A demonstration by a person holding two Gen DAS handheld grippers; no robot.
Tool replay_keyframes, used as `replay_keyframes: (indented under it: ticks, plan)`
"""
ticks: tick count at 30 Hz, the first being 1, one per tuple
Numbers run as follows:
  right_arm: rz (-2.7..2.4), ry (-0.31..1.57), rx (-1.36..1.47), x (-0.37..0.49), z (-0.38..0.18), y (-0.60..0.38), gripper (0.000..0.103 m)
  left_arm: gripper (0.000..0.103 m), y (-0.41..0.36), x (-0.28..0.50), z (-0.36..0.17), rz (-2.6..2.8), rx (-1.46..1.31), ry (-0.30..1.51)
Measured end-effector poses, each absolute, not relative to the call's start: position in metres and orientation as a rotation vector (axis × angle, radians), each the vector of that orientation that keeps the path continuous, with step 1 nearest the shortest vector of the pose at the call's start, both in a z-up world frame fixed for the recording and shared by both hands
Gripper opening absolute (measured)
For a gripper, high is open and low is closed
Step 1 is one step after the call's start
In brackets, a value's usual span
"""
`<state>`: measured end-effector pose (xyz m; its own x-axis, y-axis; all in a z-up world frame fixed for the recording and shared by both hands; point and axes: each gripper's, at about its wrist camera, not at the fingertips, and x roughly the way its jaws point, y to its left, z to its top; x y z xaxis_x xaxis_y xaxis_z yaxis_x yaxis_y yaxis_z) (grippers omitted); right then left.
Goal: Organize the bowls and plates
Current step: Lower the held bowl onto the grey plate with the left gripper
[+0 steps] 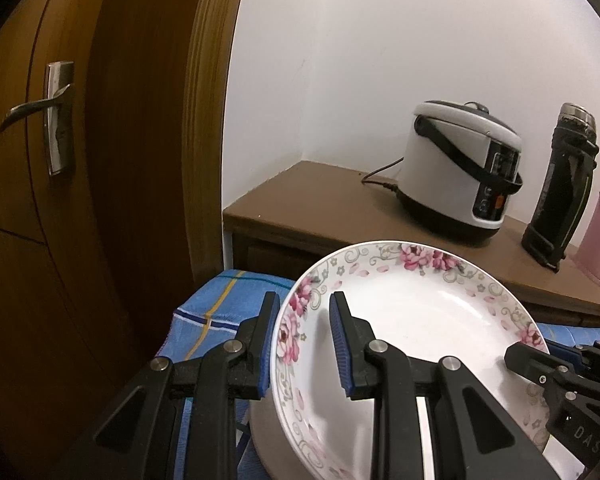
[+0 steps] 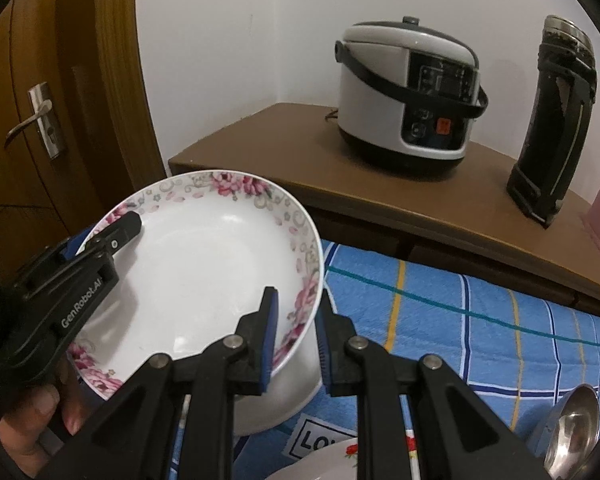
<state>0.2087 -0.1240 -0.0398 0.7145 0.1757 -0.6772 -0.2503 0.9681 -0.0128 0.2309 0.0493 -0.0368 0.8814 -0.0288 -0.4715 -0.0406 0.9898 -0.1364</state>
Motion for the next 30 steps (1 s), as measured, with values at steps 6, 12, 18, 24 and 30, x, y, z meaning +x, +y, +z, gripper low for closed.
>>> replay_keyframes:
  ticks: [6,12,18,24,30]
  plan:
    - [0.233,0.736,-0.114,0.211,-0.041,-0.123,0.019,0.028,0.049,0.231,-0.039,0.016,-0.136,0.475]
    - [0.223,0.736,-0.13,0.211,-0.042,-0.122,0.019,0.028,0.046,0.237,-0.045,0.029,-0.116,0.5]
    - [0.223,0.742,-0.144,0.213,-0.043,-0.119,0.019,0.028,0.048,0.242,-0.051,0.041,-0.117,0.529]
    - [0.222,0.762,-0.15,0.218,-0.047,-0.118,0.019,0.028,0.048,0.244,-0.053,0.042,-0.113,0.545]
    - [0.217,0.771,-0.15,0.222,-0.048,-0.118,0.019,0.028,0.047,0.247,-0.057,0.039,-0.105,0.567]
